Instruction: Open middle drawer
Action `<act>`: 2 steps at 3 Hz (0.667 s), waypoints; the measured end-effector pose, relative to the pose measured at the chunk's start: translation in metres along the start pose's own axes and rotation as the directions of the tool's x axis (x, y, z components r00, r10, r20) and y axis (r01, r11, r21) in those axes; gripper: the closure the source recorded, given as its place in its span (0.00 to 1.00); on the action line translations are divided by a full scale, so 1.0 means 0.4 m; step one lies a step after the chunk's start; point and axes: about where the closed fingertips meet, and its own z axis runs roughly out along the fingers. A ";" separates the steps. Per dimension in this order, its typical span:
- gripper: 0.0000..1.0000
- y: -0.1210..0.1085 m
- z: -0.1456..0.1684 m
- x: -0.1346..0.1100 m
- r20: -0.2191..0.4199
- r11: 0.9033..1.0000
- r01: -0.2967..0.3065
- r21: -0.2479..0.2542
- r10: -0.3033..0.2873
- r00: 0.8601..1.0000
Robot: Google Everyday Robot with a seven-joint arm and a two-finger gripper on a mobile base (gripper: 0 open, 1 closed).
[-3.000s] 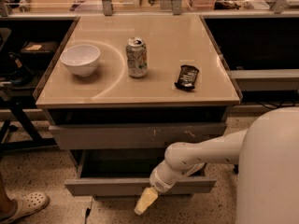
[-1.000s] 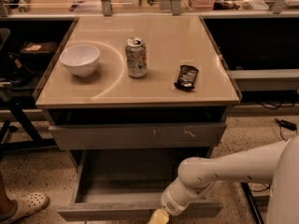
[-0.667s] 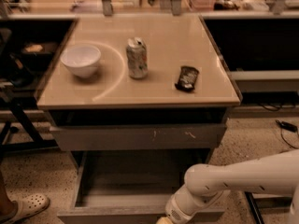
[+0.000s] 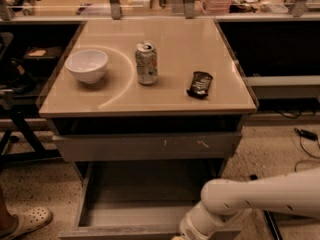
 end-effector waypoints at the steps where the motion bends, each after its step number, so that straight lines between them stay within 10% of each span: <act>1: 0.00 -0.003 0.000 -0.004 0.000 1.000 0.000 0.000 0.000 1.000; 2: 0.00 -0.005 -0.002 -0.022 0.007 1.000 0.017 -0.008 -0.017 1.000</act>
Offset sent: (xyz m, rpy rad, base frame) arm 0.0163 0.0081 0.0049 0.0316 -0.0189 0.0215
